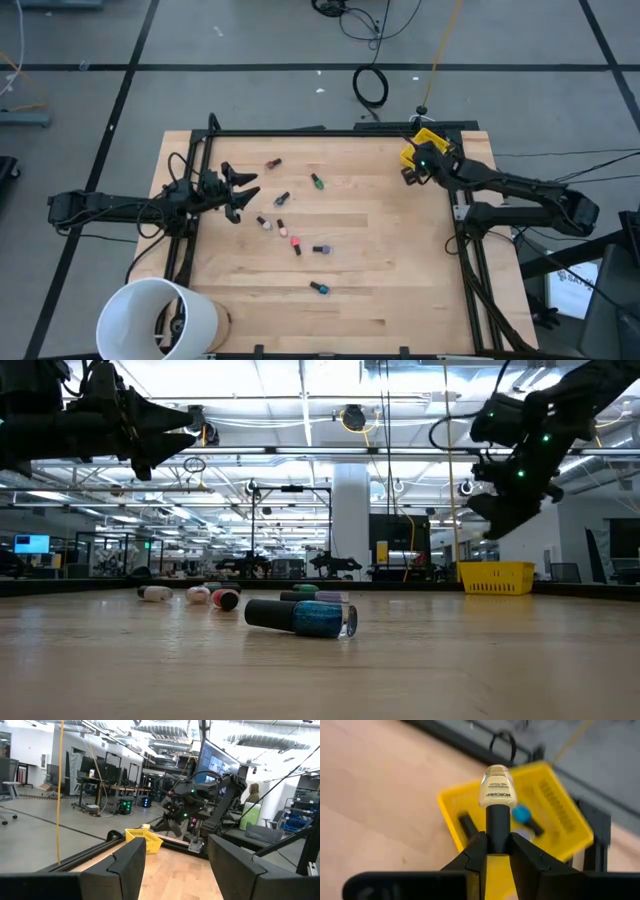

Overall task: Pick & Place Nail Polish
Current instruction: Put the yellow nail polish bottle into the yellow bin, then put the red nail polish bottle into the yellow bin

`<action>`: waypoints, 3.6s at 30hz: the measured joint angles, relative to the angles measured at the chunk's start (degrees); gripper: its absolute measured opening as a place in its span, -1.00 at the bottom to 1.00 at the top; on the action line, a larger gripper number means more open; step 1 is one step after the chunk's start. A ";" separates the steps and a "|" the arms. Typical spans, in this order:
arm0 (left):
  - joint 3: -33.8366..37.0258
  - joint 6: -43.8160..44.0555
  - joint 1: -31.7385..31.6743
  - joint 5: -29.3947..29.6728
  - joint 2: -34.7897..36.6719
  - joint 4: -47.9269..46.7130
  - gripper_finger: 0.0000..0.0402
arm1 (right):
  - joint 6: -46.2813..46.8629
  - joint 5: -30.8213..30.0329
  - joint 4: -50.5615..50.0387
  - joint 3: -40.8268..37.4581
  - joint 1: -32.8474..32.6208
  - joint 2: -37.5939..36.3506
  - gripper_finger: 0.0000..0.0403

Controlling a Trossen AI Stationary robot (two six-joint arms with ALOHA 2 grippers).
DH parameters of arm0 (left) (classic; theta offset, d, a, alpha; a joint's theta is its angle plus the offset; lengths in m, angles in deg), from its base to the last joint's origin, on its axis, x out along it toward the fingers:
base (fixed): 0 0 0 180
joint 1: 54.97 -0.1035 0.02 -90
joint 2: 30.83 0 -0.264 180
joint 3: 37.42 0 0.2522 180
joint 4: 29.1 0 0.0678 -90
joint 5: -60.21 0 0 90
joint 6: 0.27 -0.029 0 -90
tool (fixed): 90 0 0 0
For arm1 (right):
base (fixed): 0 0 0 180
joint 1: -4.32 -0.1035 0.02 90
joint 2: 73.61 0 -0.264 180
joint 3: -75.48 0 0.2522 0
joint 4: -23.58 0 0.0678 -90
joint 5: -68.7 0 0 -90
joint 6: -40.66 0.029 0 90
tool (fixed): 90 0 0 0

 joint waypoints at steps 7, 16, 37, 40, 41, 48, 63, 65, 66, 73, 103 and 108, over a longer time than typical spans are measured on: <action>0.02 0.00 0.00 0.00 0.00 0.00 0.04 | 1.30 2.58 -2.18 -1.64 5.15 1.30 -0.76; 0.04 0.00 0.00 0.00 0.00 0.01 0.04 | 0.74 3.48 2.21 -2.10 7.48 1.95 -0.25; 0.04 0.00 0.00 -0.02 0.00 0.00 0.04 | -14.84 31.41 32.44 -2.14 -0.37 1.40 0.00; 0.04 0.00 0.00 -0.02 0.00 0.00 0.04 | -14.67 39.64 37.02 -2.14 -3.12 1.40 0.00; 0.04 0.00 0.00 -0.02 0.00 0.00 0.04 | -14.31 42.08 38.04 -2.14 -4.15 1.40 0.00; 0.04 0.00 0.00 -0.02 0.00 0.00 0.04 | -12.48 46.95 40.60 -2.93 -13.60 1.40 0.00; 0.04 0.00 0.00 -0.02 0.00 0.00 0.04 | -2.25 46.94 76.41 -22.08 -30.84 1.44 0.00; 0.04 0.00 0.00 -0.02 0.00 0.00 0.04 | -1.95 46.93 76.19 -23.03 -32.33 1.44 0.00; 0.04 0.00 0.00 -0.02 0.00 0.00 0.04 | -1.98 46.93 75.74 -23.42 -33.00 1.42 0.00; 0.04 0.00 0.00 -0.02 0.00 0.00 0.04 | -2.38 51.37 69.73 -25.16 -33.67 -1.02 -0.01; -0.11 11.76 0.07 -0.88 -0.02 -2.45 0.04 | -1.08 52.30 51.06 -25.73 -29.48 -22.16 -0.16; -8.71 18.40 -0.70 13.51 -0.21 -24.02 0.04 | -2.61 52.50 51.07 -25.73 -29.48 -22.16 -0.16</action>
